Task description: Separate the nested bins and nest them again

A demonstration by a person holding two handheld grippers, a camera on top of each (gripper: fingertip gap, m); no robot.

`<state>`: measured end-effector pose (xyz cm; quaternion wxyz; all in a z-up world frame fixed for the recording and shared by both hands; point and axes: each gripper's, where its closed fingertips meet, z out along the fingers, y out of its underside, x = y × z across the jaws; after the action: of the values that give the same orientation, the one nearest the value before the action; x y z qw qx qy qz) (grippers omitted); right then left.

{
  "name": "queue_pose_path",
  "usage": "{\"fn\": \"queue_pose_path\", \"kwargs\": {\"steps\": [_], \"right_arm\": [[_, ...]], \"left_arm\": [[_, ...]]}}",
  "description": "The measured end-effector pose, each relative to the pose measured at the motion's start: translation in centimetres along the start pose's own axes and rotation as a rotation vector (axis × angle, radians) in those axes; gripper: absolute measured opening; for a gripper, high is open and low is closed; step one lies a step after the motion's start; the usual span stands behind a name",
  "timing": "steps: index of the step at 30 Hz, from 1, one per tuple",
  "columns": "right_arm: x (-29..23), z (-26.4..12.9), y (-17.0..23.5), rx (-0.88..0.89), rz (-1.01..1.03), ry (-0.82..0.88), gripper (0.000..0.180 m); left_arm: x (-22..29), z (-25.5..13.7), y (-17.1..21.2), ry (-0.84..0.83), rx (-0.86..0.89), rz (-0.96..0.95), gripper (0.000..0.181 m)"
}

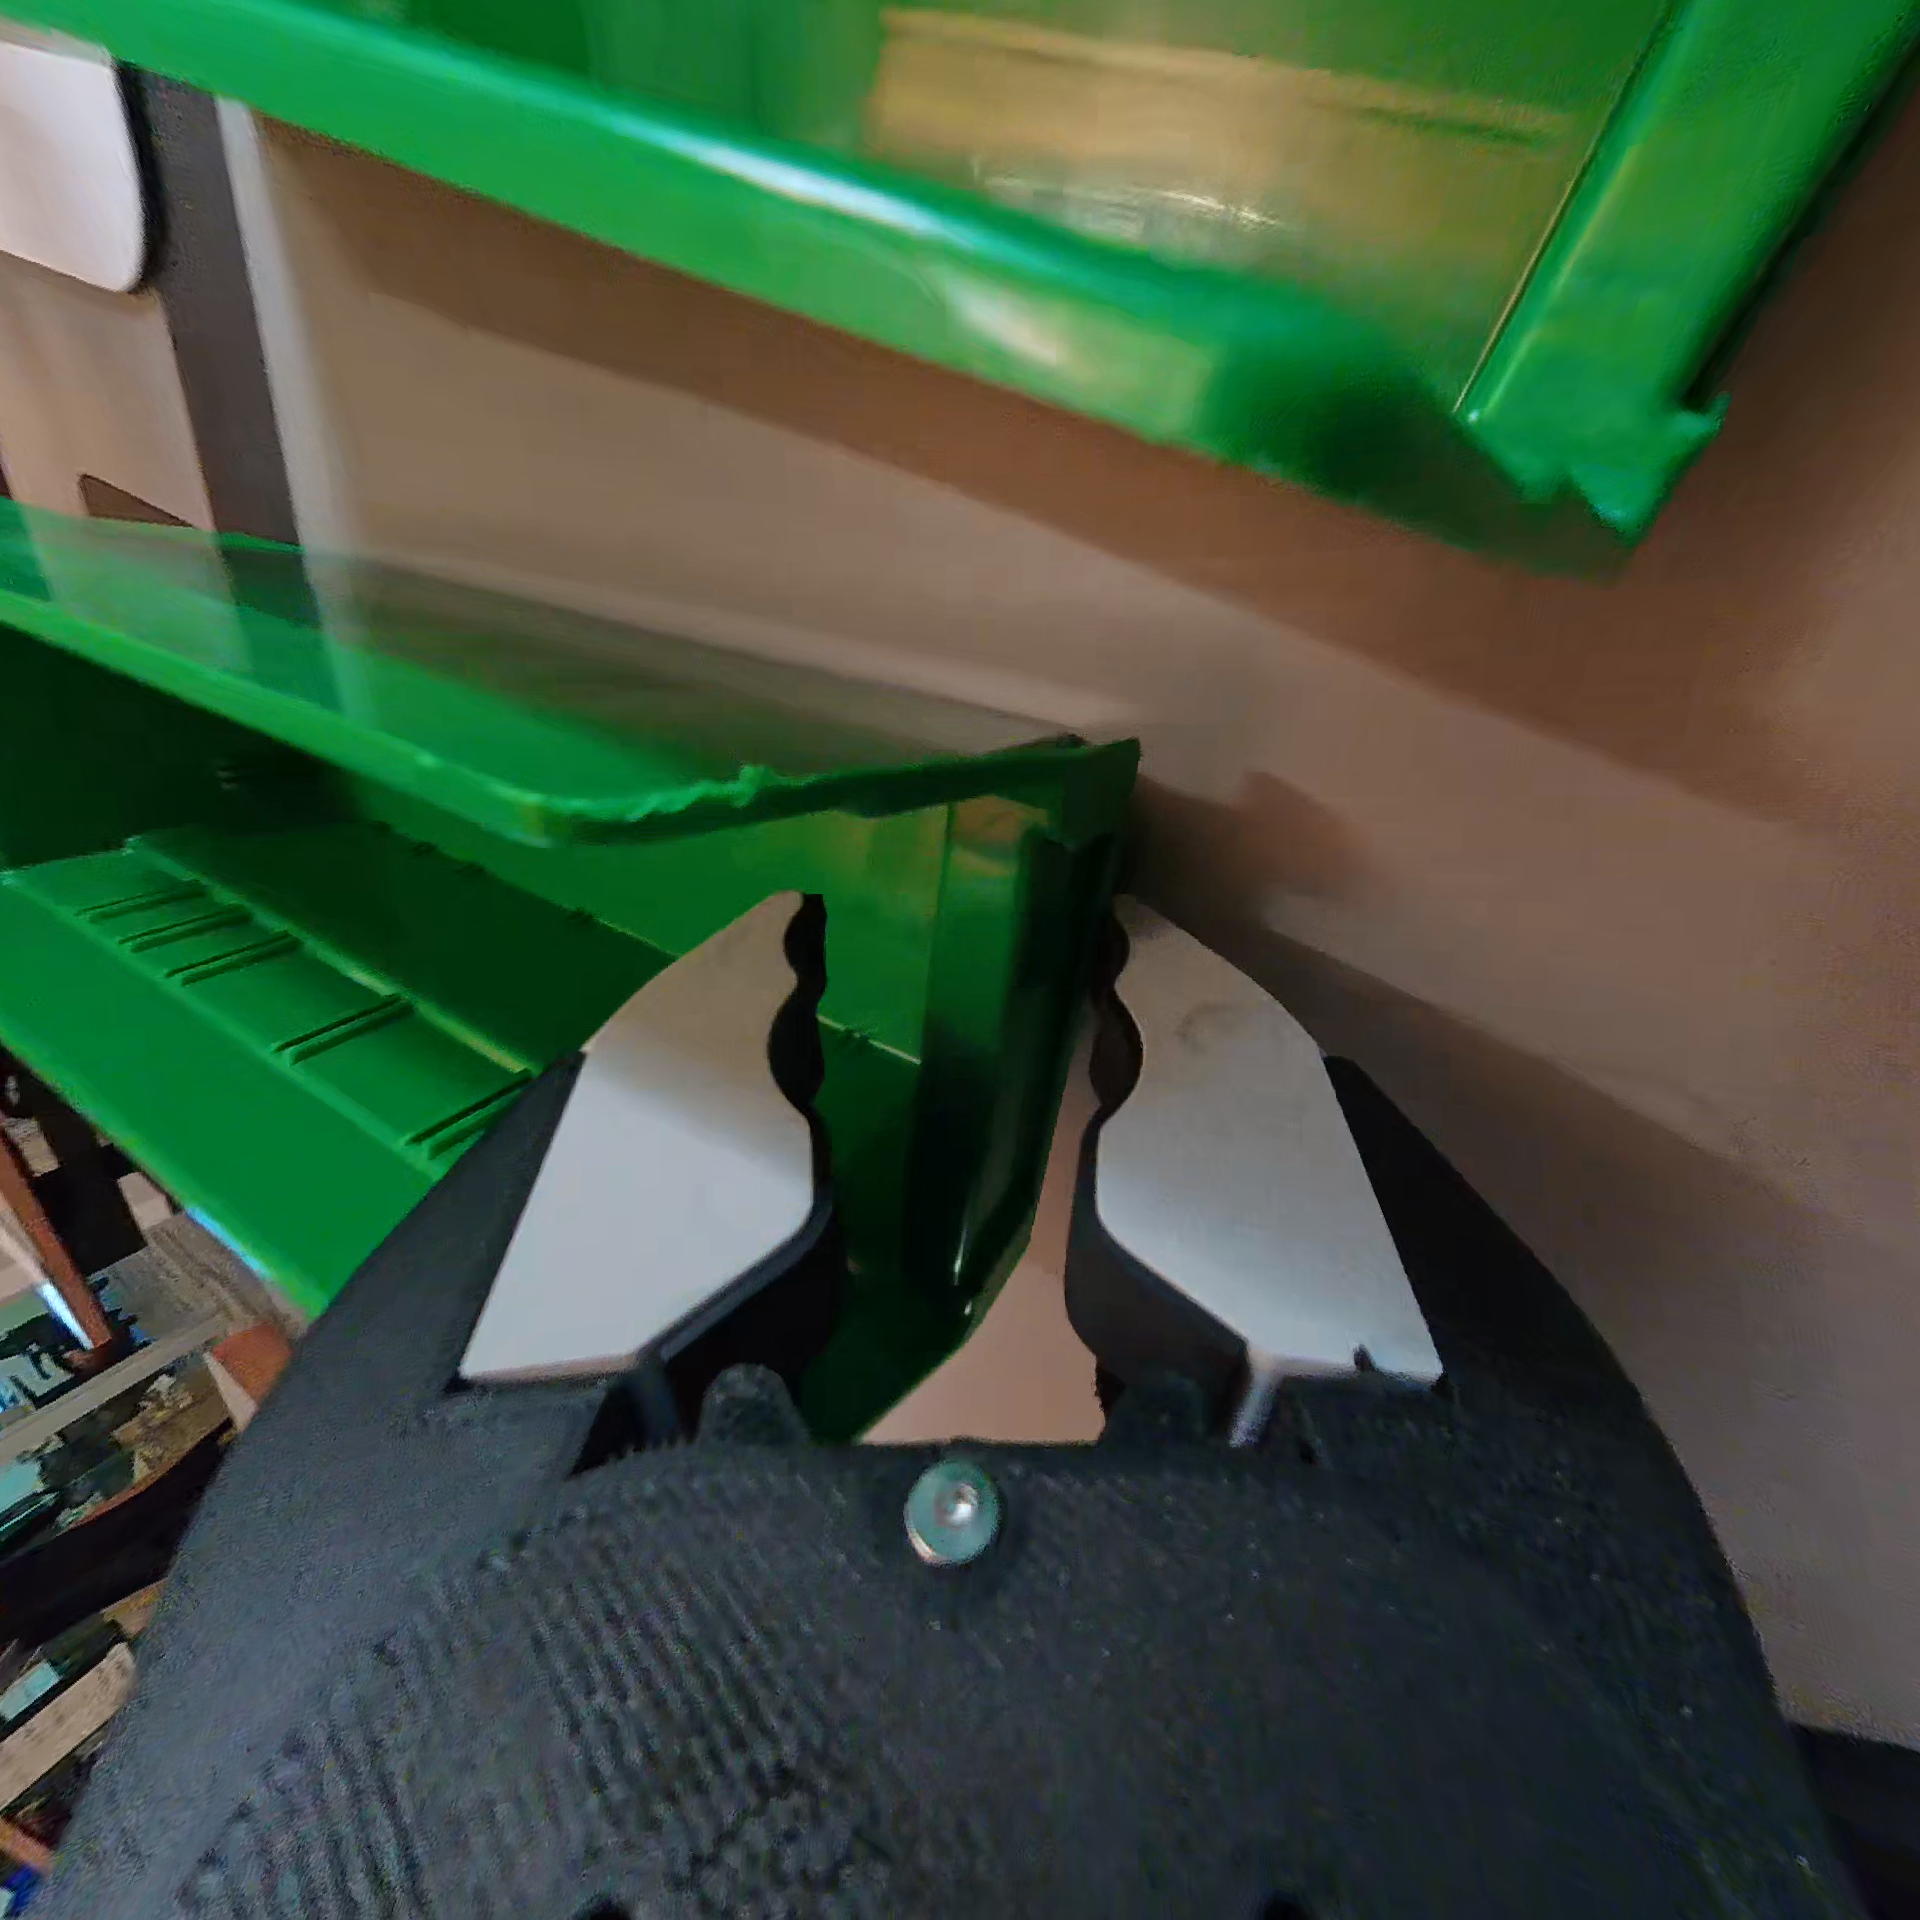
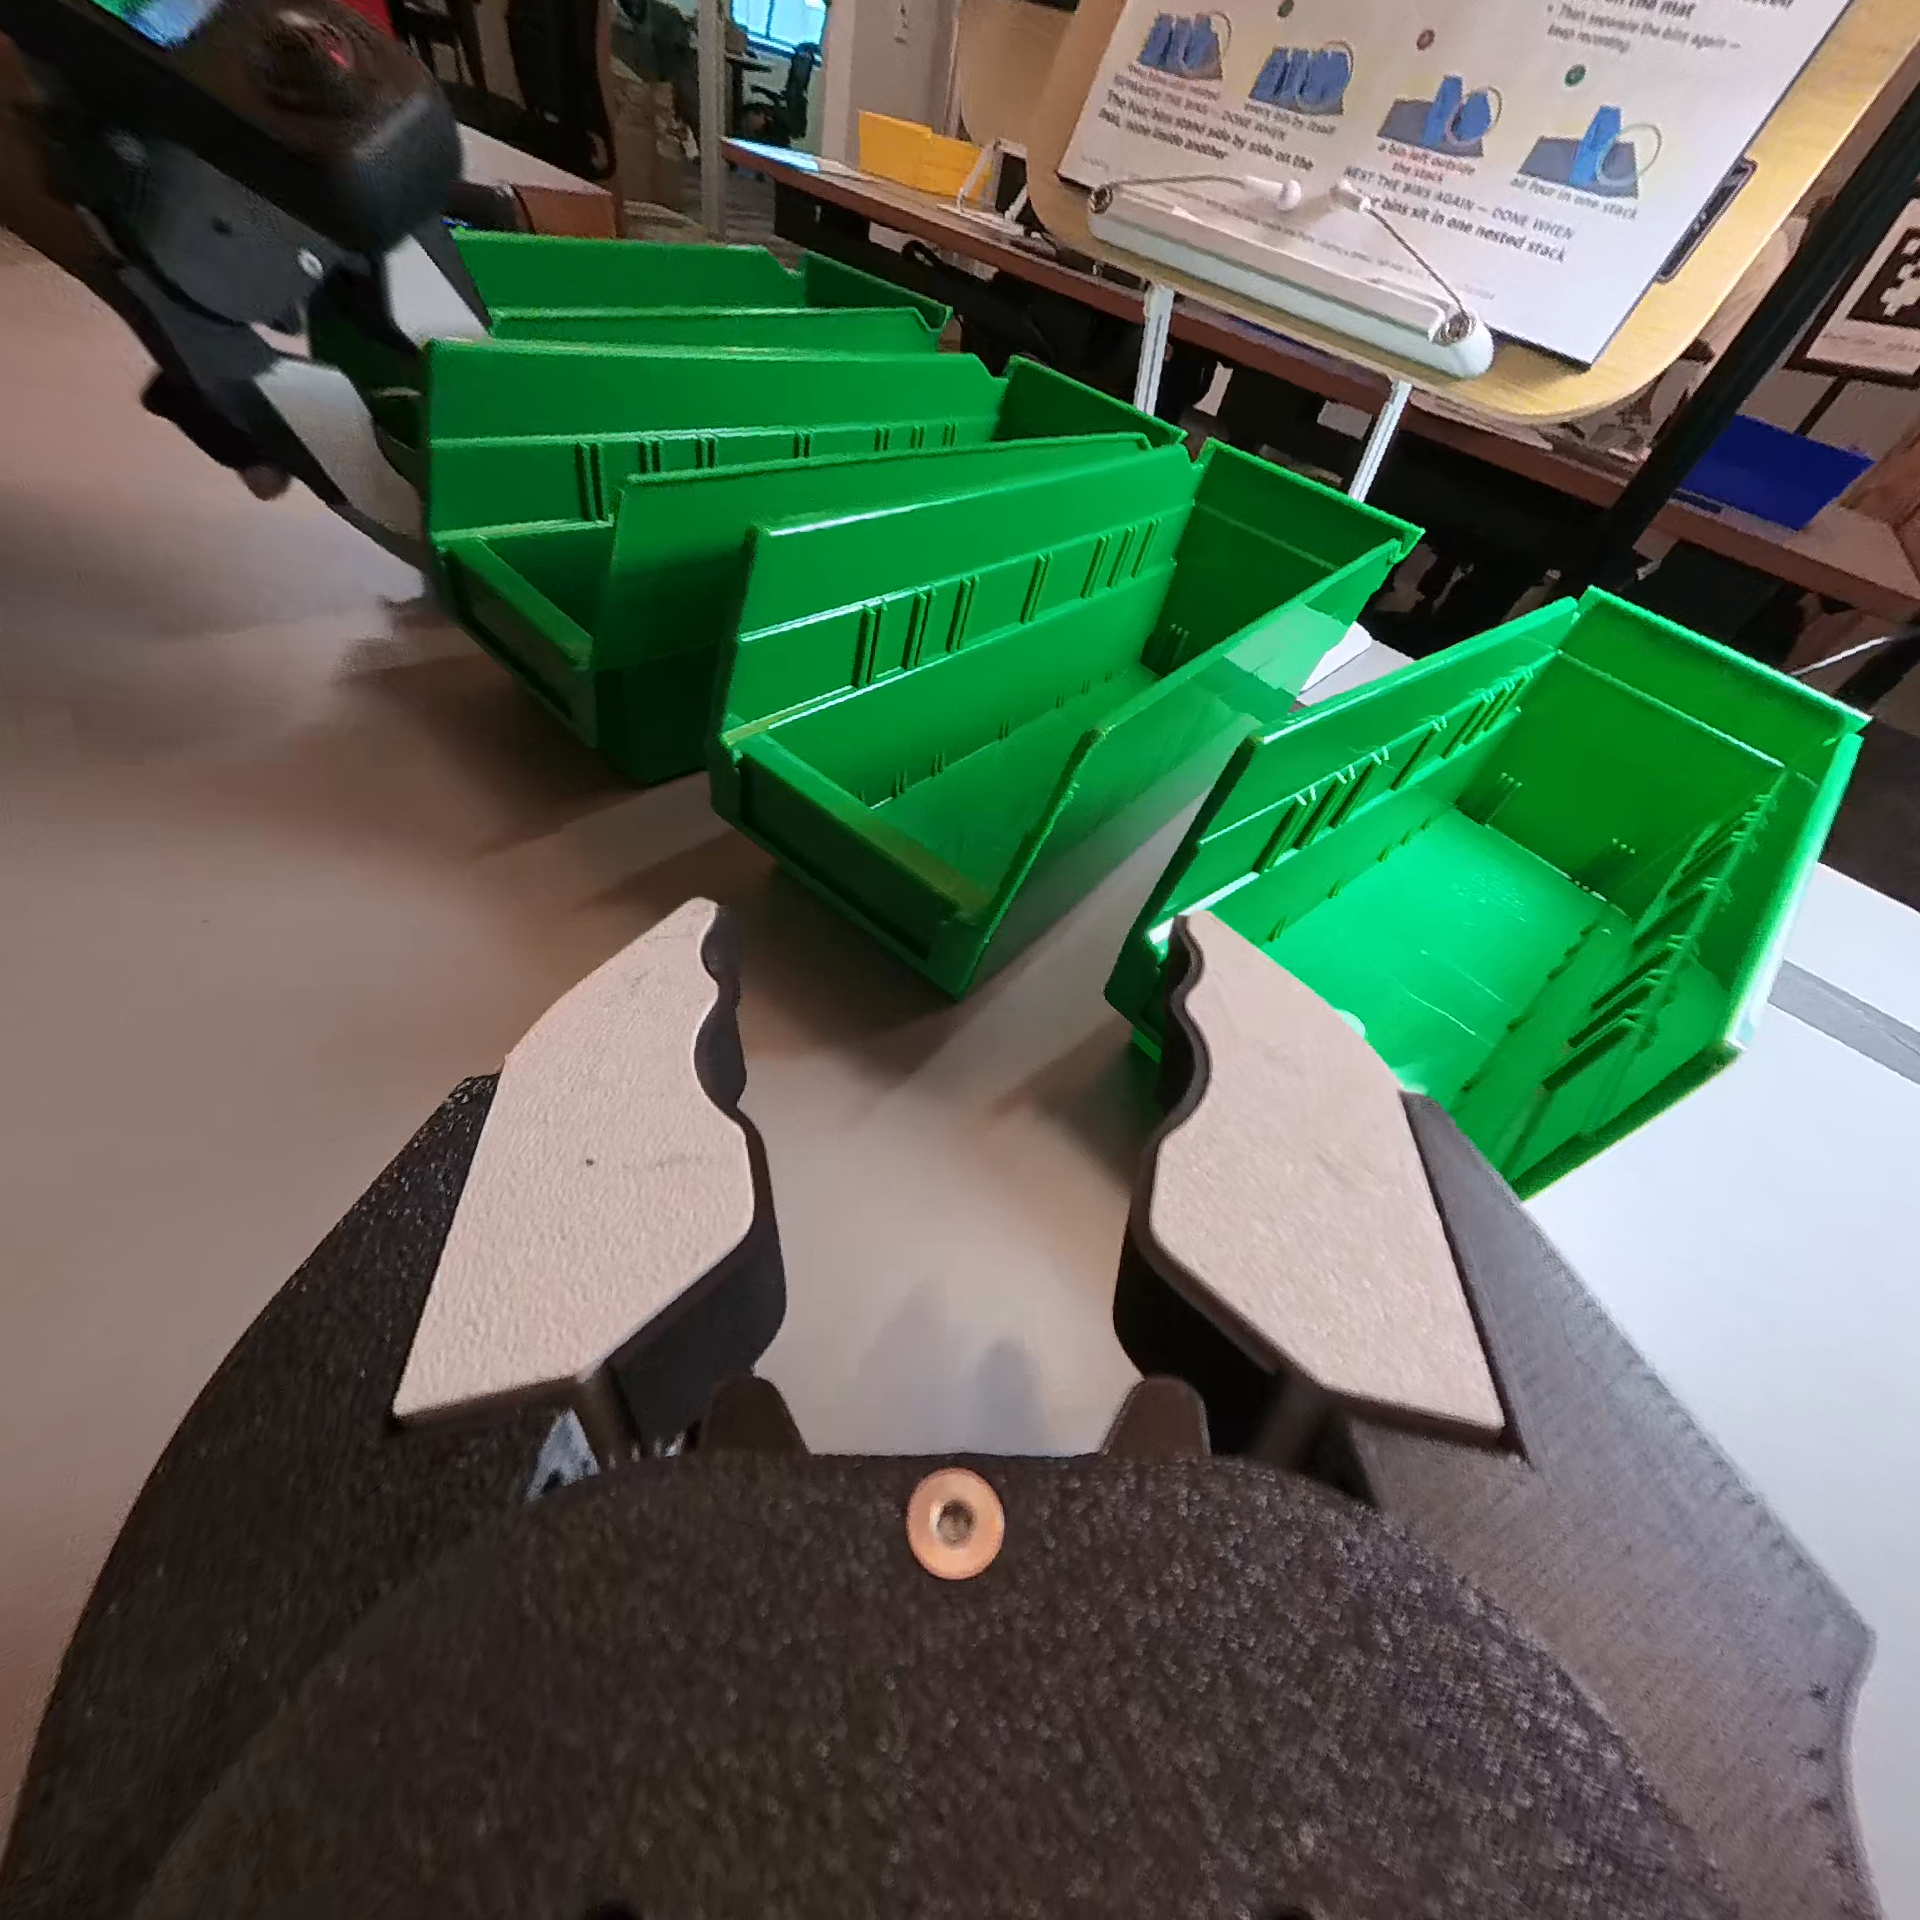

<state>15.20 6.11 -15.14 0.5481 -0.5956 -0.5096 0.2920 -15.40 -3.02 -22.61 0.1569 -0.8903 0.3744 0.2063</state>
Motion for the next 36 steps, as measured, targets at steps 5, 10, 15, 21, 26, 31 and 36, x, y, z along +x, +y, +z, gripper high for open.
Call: {"fn": "queue_pose_path", "kwargs": {"steps": [5,10,15,21,26,31,36], "right_arm": [[-0.2,-0.6,-0.8,0.037,-0.006,-0.007,0.078],[0.2,-1.2,-1.1,0.055,0.002,0.012,0.075],[0.5,-0.8,-0.8,0.046,0.029,0.012,0.074],[0.5,-0.2,0.0,0.016,0.040,0.007,0.074],[0.6,-0.2,0.2,0.007,0.024,0.018,0.073],[0.7,-0.6,0.1,0.007,0.006,0.031,0.074],[1.0,-0.9,-0.3,0.018,-0.003,0.051,0.075]], "left_arm": [[0.5,0.3,0.0,0.026,0.032,-0.022,0.031],[0.9,-0.6,0.2,-0.044,0.063,0.027,0.029],[0.4,-4.3,-0.1,-0.142,0.124,0.017,0.029],[-1.7,-11.3,-3.0,-0.318,0.260,0.074,0.029],[-0.4,-15.2,-8.5,-0.307,0.373,0.175,0.029],[2.1,-12.9,-12.1,-0.225,0.349,0.275,0.029],[2.1,-10.9,-13.7,-0.229,0.320,0.302,0.029]]}}
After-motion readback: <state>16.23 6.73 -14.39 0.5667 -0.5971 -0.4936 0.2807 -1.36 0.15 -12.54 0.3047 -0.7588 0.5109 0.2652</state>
